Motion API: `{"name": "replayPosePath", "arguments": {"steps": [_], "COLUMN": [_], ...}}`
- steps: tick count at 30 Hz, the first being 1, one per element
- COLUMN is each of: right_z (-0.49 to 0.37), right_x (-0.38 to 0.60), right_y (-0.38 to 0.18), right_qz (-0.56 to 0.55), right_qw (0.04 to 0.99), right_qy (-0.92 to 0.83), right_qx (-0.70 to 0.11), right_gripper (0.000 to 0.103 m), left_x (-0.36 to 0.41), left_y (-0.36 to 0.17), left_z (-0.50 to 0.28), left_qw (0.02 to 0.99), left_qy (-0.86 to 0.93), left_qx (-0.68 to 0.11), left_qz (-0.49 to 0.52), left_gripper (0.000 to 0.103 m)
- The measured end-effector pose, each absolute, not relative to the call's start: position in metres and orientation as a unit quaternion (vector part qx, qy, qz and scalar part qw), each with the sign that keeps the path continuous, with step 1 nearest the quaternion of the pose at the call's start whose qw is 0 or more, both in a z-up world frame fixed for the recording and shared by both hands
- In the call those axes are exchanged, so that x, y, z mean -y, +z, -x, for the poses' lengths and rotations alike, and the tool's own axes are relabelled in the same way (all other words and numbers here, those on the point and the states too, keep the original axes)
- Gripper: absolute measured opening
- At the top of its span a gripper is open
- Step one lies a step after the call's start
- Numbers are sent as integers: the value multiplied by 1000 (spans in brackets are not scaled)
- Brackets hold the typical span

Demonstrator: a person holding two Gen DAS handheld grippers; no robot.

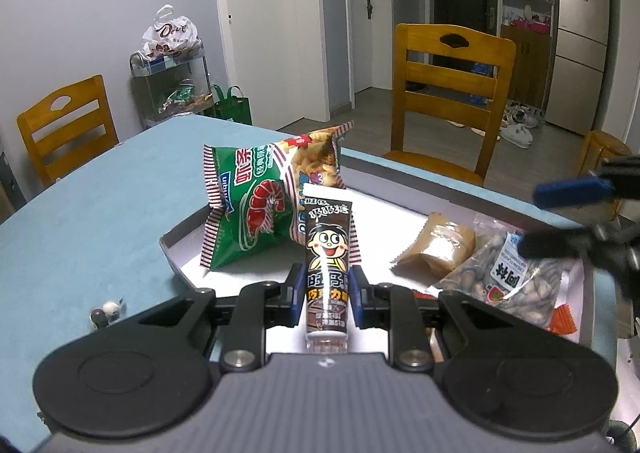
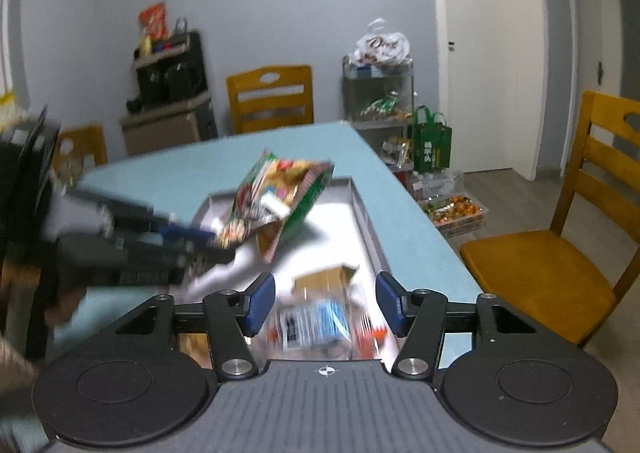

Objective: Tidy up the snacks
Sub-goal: 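Open the right gripper to drop the seed bag while the left gripper releases the chocolate tube, then move both grippers from the box to the wrapped candies on the table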

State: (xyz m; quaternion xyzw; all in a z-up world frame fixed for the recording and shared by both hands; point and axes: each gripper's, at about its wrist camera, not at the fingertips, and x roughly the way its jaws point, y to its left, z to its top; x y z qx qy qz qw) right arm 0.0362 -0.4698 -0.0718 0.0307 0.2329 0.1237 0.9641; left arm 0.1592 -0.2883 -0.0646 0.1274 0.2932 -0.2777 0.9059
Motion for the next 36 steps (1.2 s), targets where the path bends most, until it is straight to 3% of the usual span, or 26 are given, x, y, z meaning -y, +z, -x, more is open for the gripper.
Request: {"name": "replayPosePath", "arguments": {"steps": [7,24,26,29,33,36], "right_z": [-37,-79,-79,-75,-67,-62], "right_x": [454,424,424,423,412,398], "right_y": [-86,-96,-92,-85,-74,-66], "right_qz": [5,3,-8,-13,-10,0], "right_qw": [954,961,962,963,965,966], "right_qy": [125,109,110,118,132,143], "right_qx": [-273,-254,-250,-240,-225,-215], "right_gripper": [57,54,54,58,77,82], "left_x": [286,234,221,206,189,177], "left_y": [-67,-46,-46,-45,-45,-44], "left_z": [-162,-141,-138,-132,-129,-125], "left_qw": [904,920,923,928,931,934], "left_qy": [-283,-256,-241,-215,-191,-182], "left_qx": [-302,-286,-290,-293,-299,-298], "left_qz": [-109,-80,-79,-81,-83,-78], "left_gripper": [20,22,31,38,43,53]}}
